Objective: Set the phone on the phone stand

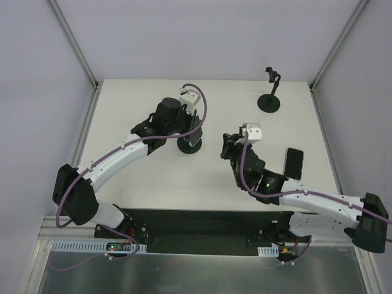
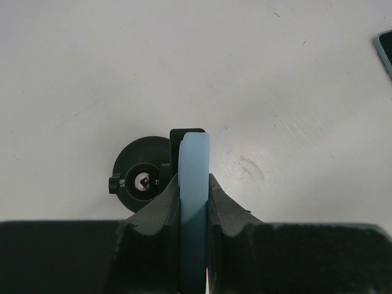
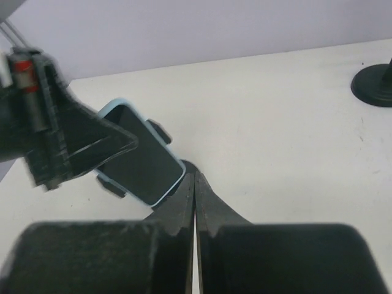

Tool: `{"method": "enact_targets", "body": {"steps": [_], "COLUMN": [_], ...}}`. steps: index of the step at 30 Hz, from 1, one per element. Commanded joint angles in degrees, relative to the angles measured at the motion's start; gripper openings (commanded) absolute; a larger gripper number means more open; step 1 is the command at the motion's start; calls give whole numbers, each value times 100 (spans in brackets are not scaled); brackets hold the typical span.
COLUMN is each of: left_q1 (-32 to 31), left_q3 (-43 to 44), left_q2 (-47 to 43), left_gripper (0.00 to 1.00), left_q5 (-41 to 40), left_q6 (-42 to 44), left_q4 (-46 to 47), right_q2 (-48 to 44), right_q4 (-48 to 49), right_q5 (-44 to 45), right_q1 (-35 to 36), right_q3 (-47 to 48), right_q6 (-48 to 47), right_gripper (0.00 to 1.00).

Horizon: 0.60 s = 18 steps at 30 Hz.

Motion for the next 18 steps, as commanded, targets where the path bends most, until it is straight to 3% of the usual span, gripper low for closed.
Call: {"method": "enact_targets", "body": {"steps": [1,4,10,18], "left_q1": [467,749,1574,3532], "left_q3": [-318,-397,-521,-591], "left_q2": [-492,-747,-1284,-2136], "left_gripper": [0,0,0,0], "left_q5": [1014,1604,1526,1735], "left_q6": [-299,-510,-572,-284], "left_q4": [-836,-845,-1135,-1417], "right_q2": [-436,-410,-156,152], "right_q4": [199,-48,-67,-58], "right_q5": [-2402,-3318,-4022,-4594], "right_q1": [-1081,-1776,-2296,-2507], "right_q3": [-200,-245,-262,-201], "right_q6": [-435,-286,-119,-162], "right_gripper": [0,0,1,0]}}
